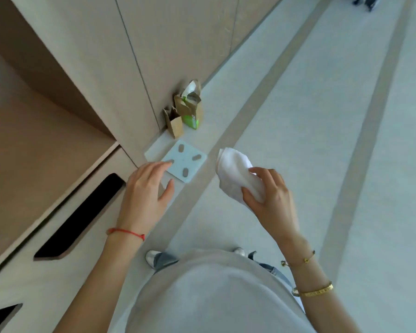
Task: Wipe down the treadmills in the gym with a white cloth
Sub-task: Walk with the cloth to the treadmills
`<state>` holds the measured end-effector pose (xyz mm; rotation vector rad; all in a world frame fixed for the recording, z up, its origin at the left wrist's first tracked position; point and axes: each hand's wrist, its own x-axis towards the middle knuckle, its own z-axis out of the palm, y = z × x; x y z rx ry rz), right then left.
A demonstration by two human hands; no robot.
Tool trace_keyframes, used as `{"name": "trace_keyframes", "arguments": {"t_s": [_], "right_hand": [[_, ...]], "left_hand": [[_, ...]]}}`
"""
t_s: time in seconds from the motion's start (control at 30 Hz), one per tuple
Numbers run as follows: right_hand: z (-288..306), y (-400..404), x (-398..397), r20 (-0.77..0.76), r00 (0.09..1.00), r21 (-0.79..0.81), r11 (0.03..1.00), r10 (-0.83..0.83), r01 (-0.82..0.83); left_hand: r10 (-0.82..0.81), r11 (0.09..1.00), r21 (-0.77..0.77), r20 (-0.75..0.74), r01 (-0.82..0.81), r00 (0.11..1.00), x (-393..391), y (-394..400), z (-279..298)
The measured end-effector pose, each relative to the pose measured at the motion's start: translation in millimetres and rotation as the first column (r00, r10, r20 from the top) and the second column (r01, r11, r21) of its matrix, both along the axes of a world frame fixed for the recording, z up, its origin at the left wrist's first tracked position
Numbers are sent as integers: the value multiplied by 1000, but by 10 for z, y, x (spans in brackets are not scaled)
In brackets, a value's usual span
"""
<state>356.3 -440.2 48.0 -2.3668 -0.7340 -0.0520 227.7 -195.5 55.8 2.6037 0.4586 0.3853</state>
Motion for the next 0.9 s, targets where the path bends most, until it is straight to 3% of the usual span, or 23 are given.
{"name": "trace_keyframes", "arguments": {"t_s": [0.4,0.67,0.9], "right_hand": [[24,-2065,579,6,936,-18,936,-351,351],[-180,-2946,853,-46,765,1,766,-643,643],[-142,-3681,1641,-64,595,19,595,-801,804]], "left_hand": [[-352,936,-6,41,353,935,1542,-1693,-20],[-613,790,-13,-27,613,790,2695,-2578,-118],[-781,624,7,-13,781,624,4129,-3589,-76]]}}
